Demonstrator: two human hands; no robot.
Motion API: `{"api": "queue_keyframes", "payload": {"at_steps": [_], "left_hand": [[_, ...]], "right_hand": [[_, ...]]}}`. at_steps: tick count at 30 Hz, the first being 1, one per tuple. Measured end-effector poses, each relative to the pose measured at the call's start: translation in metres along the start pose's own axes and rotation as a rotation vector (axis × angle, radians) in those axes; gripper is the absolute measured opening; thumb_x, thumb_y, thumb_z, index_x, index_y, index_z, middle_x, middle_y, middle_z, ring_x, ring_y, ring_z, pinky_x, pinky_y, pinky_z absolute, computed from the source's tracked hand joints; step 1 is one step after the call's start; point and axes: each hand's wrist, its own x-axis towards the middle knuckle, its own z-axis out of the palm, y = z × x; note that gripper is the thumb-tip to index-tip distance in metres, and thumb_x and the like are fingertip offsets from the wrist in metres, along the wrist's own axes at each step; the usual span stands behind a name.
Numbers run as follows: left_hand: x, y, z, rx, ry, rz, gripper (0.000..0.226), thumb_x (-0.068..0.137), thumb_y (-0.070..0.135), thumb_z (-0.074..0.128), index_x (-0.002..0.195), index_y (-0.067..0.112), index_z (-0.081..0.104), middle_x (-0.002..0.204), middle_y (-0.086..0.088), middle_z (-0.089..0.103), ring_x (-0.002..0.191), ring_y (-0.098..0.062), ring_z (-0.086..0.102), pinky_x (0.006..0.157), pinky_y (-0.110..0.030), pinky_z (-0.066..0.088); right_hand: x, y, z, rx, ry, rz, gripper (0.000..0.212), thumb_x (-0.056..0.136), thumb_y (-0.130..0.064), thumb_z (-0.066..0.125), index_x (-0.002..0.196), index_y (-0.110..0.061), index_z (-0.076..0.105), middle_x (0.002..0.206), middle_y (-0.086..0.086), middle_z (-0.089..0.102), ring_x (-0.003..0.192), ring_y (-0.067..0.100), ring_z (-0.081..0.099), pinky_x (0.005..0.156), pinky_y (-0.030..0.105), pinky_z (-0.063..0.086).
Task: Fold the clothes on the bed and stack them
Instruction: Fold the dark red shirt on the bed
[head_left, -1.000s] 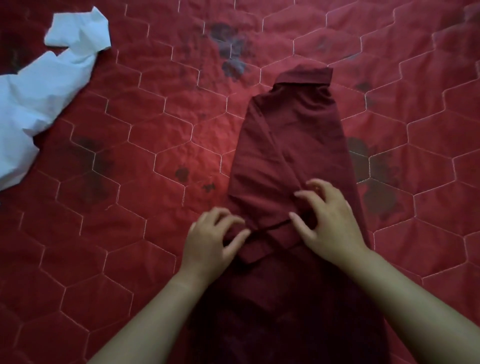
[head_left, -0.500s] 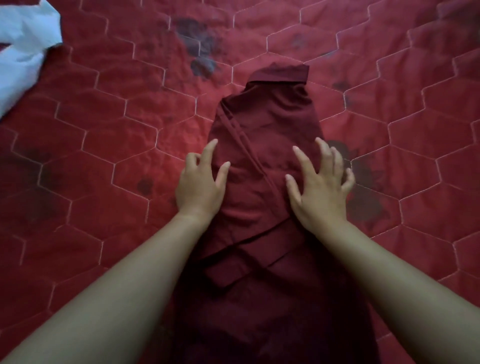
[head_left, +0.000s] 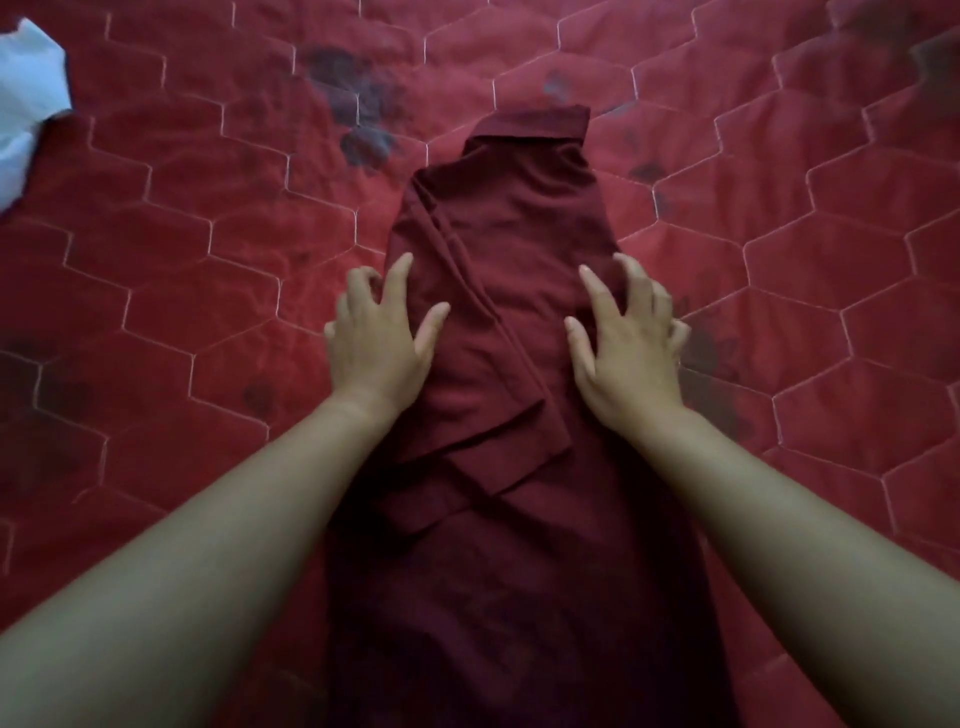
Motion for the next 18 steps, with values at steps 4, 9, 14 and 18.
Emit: {"api": "queue_keyframes", "payload": {"at_steps": [4, 9, 14, 18], "left_hand": [[-0.092, -0.002, -0.022, 0.030, -0.082, 0.040, 0.057, 0.086, 0.046, 0.053, 0.137, 0.023, 0.039, 0.139, -0.010, 0.035, 0.126, -0.028, 0.039, 0.097, -0.052, 0.035], [-0.222, -0.005, -0.041, 0.040, -0.267, -0.086, 0.055, 0.084, 0.040, 0.060, 0.134, 0.021, 0.045, 0.139, -0.007, 0.038, 0.126, -0.025, 0.040, 0.097, -0.047, 0.038], [-0.297, -0.020, -0.047, 0.027, -0.332, -0.317, 0.059, 0.084, 0.037, 0.062, 0.136, 0.019, 0.040, 0.142, -0.009, 0.032, 0.129, -0.027, 0.036, 0.097, -0.046, 0.040], [-0.338, -0.033, -0.040, -0.004, -0.373, -0.426, 0.063, 0.086, 0.036, 0.059, 0.141, 0.022, 0.032, 0.142, -0.012, 0.029, 0.127, -0.031, 0.035, 0.096, -0.046, 0.041]], "right_hand": [[-0.086, 0.012, -0.025, 0.030, -0.090, 0.015, 0.056, 0.090, -0.036, 0.053, 0.141, -0.021, 0.035, 0.150, 0.007, 0.021, 0.134, 0.031, 0.022, 0.101, 0.053, 0.029], [-0.197, 0.028, -0.046, 0.023, -0.276, 0.084, 0.069, 0.086, -0.030, 0.062, 0.145, -0.015, 0.028, 0.149, 0.012, 0.022, 0.133, 0.033, 0.028, 0.098, 0.054, 0.037], [-0.276, 0.034, -0.057, 0.028, -0.367, 0.161, 0.074, 0.086, -0.028, 0.063, 0.147, -0.014, 0.023, 0.146, 0.018, 0.024, 0.131, 0.035, 0.032, 0.102, 0.051, 0.038], [-0.321, 0.036, -0.056, 0.025, -0.362, 0.233, 0.076, 0.085, -0.027, 0.064, 0.147, -0.014, 0.022, 0.142, 0.019, 0.030, 0.127, 0.036, 0.035, 0.100, 0.049, 0.038]]}}
